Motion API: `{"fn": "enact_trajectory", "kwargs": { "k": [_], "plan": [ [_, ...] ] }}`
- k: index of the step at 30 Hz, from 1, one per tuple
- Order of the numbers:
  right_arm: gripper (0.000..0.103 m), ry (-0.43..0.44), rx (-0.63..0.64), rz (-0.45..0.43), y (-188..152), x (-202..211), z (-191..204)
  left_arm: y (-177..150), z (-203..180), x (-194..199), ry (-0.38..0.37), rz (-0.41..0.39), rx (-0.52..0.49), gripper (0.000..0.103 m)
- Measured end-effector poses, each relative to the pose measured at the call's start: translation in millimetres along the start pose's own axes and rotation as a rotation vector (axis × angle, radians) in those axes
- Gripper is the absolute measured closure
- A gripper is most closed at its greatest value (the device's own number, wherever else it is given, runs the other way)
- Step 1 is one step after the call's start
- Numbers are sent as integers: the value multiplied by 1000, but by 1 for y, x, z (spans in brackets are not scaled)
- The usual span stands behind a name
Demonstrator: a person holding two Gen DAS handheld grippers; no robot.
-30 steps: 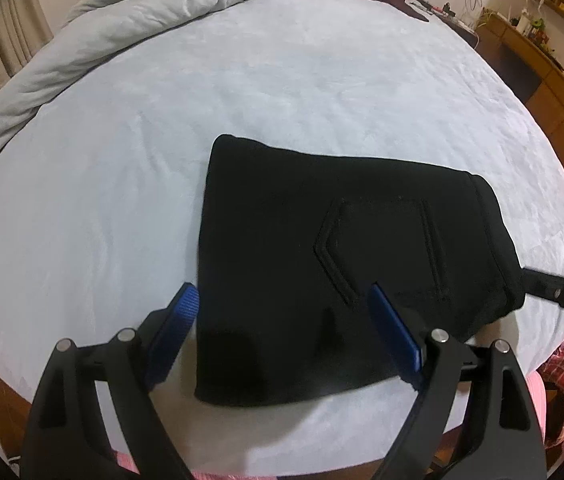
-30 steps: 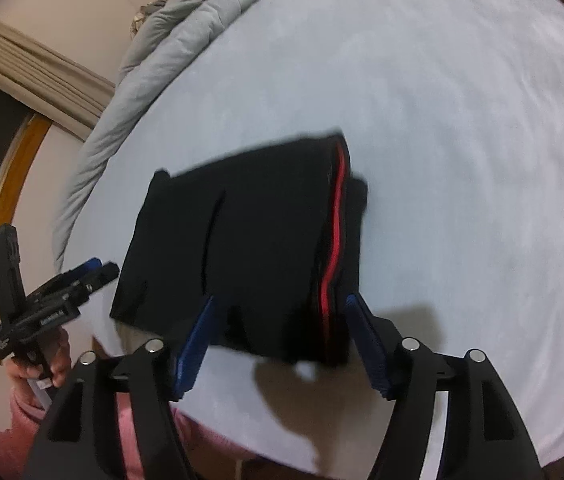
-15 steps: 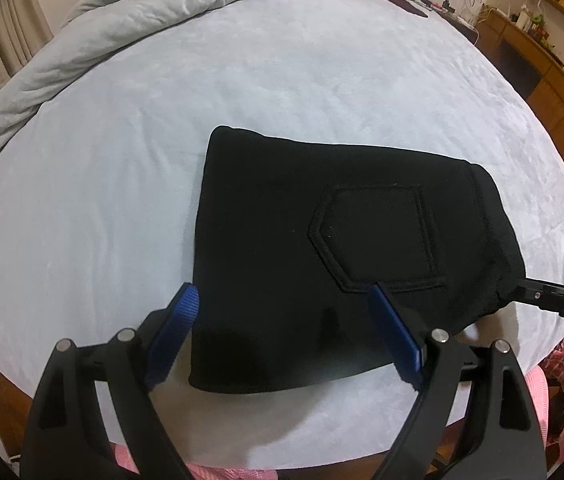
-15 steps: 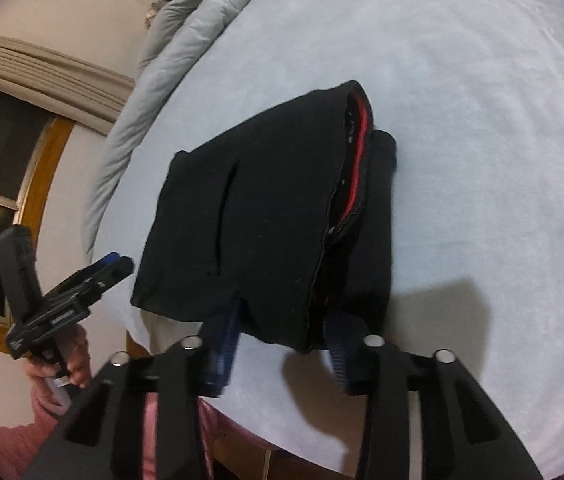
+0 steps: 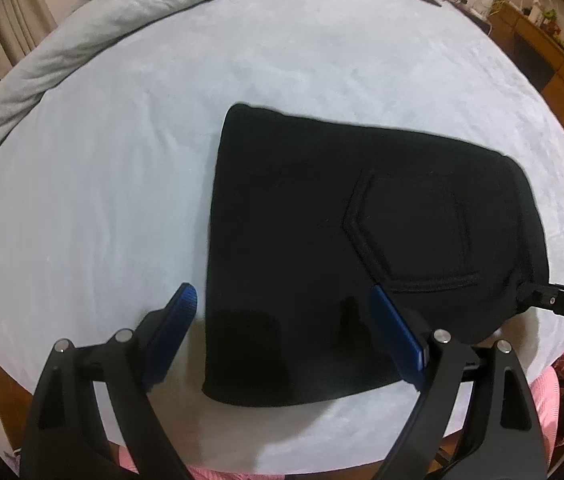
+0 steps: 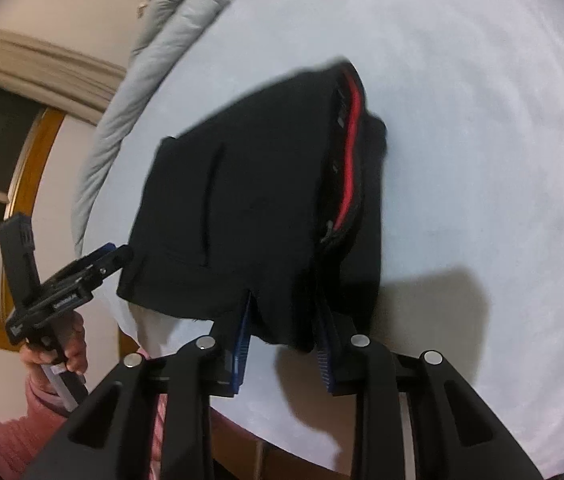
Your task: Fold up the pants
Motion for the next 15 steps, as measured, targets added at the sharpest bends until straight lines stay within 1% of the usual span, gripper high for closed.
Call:
{"fn": "enact_trajectory", "kwargs": {
  "k": [3, 5, 7, 9, 12, 13, 15],
  "plan": [
    [75, 7, 38, -22, 3, 7, 9, -4, 4, -1, 8, 11, 0, 15],
    [75, -18, 80, -20, 3, 7, 14, -4, 9, 0, 15, 1, 3, 15],
    [75, -53, 76, 7, 1, 1, 7, -6, 15, -3, 33, 5, 8, 15],
    [76, -61, 56, 23, -1, -7, 1, -11, 20, -8, 44, 24, 17, 15],
    [75, -67, 66, 14, -2, -6, 2, -16, 25, -14, 32, 43, 36, 14],
    [73, -66, 71, 12, -2, -5, 4, -16, 26, -14, 29, 44, 41, 14],
    [58, -65, 65, -10, 0, 6, 6, -16, 28, -12, 24, 44, 47, 14]
  ]
}}
Point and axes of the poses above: each gripper's, at about its wrist camera, not at the fingertips, and x roughly against the way its jaws point, z to its left, y to its top, the point moved 7 cm from there along -x, roughly the way its jaws point, and after that the axes turned 11 degrees about -z, right-handed, at the moved point
